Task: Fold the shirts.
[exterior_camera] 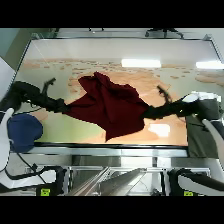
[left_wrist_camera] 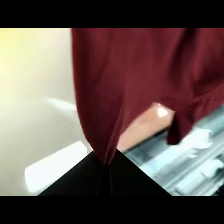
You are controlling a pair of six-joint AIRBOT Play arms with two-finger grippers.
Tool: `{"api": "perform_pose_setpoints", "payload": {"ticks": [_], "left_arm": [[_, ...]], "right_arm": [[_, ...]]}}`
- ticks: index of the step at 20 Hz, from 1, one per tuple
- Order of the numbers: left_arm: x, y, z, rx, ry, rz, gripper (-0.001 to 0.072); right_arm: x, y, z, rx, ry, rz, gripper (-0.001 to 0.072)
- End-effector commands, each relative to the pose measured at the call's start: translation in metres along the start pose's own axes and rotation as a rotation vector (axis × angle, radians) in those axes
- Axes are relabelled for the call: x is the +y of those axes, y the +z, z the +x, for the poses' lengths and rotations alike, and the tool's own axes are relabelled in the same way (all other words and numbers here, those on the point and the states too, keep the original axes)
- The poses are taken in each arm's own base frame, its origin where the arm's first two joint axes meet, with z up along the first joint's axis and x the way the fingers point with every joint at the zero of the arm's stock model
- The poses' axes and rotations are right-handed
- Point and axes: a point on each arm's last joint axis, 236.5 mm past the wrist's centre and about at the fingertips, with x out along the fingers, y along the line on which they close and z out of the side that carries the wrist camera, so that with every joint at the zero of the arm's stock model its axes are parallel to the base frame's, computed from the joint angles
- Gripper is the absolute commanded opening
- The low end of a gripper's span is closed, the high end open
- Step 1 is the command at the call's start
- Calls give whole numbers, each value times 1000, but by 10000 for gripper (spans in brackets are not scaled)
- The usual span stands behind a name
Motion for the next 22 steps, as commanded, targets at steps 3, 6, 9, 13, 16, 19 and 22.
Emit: {"api": "perform_pose_setpoints", "payload": {"ticks": [3, 6, 9, 13, 16, 19, 22], "left_arm": [[-165, 31, -189, -541, -117, 433, 14], [-252, 6, -298, -931, 47, 634, 14], [-306, -31, -366, -1228, 383, 742, 14], [-325, -40, -388, -1268, 528, 794, 14], [-293, -2, -358, -1087, 382, 760, 14], [-247, 62, -274, -773, 194, 699, 14], [-165, 122, -181, -497, 205, 548, 14]], "right_arm": [[173, 47, -206, -545, -128, -510, 21], [269, 15, -312, -874, -365, -770, 20], [338, -22, -354, -1057, -552, -946, 21], [366, -33, -374, -1142, -641, -1031, 20], [325, 11, -360, -1029, -528, -936, 19], [235, 76, -308, -792, -395, -762, 19], [116, 123, -241, -580, -381, -530, 19]]}}
